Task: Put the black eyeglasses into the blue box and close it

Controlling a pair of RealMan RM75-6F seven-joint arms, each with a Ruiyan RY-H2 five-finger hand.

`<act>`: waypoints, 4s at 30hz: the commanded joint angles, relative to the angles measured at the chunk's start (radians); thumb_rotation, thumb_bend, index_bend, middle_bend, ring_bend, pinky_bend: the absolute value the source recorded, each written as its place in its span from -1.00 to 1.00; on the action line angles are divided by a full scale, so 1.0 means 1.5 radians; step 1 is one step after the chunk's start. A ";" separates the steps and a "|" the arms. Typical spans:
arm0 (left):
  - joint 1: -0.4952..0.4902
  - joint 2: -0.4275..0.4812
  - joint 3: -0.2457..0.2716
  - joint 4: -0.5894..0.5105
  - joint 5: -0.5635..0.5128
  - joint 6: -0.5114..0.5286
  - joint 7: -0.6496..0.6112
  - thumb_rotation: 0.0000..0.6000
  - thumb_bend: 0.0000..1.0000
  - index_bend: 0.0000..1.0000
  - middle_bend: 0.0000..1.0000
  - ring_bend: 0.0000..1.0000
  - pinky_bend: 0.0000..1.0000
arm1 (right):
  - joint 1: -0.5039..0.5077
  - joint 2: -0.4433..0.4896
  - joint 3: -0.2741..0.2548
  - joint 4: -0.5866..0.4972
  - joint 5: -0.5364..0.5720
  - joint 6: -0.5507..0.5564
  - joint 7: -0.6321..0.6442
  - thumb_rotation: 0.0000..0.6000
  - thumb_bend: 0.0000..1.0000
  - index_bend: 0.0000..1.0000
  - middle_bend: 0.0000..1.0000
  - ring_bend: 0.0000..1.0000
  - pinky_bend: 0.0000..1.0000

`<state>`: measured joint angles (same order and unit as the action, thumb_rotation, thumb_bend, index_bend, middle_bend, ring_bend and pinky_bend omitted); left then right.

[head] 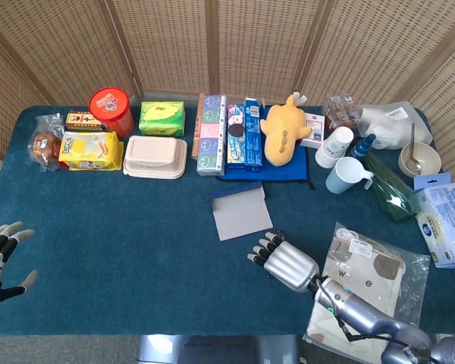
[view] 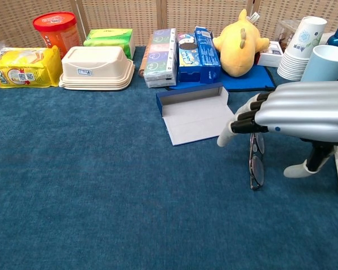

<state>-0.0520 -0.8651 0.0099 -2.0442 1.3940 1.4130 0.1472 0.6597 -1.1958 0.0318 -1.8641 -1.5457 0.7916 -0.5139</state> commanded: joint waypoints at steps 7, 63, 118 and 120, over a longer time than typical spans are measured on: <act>-0.001 0.001 0.000 0.004 -0.004 -0.001 -0.003 0.89 -0.44 -0.61 -0.77 -0.83 -1.00 | 0.008 -0.023 -0.018 0.041 -0.033 0.011 0.020 1.00 -0.62 -0.57 -0.56 -0.64 -0.62; 0.007 0.009 0.000 0.010 0.009 0.016 -0.021 0.95 -0.44 -0.61 -0.77 -0.83 -1.00 | 0.042 -0.053 -0.051 0.120 -0.043 0.010 0.056 1.00 0.05 -0.28 -0.56 -0.62 -0.61; 0.010 0.007 -0.002 0.012 0.020 0.024 -0.027 0.95 -0.44 -0.64 -0.77 -0.83 -1.00 | 0.041 -0.060 -0.054 0.130 -0.024 0.026 0.098 1.00 -0.42 0.21 -0.43 -0.56 -0.58; 0.011 0.006 -0.002 0.013 0.020 0.025 -0.028 0.94 -0.44 -0.64 -0.77 -0.83 -1.00 | 0.040 -0.059 -0.053 0.129 -0.022 0.027 0.098 1.00 -0.40 0.23 -0.42 -0.56 -0.58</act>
<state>-0.0358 -0.8555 0.0069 -2.0247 1.4244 1.4500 0.1054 0.7205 -1.2850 -0.0482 -1.6702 -1.5795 0.8320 -0.3670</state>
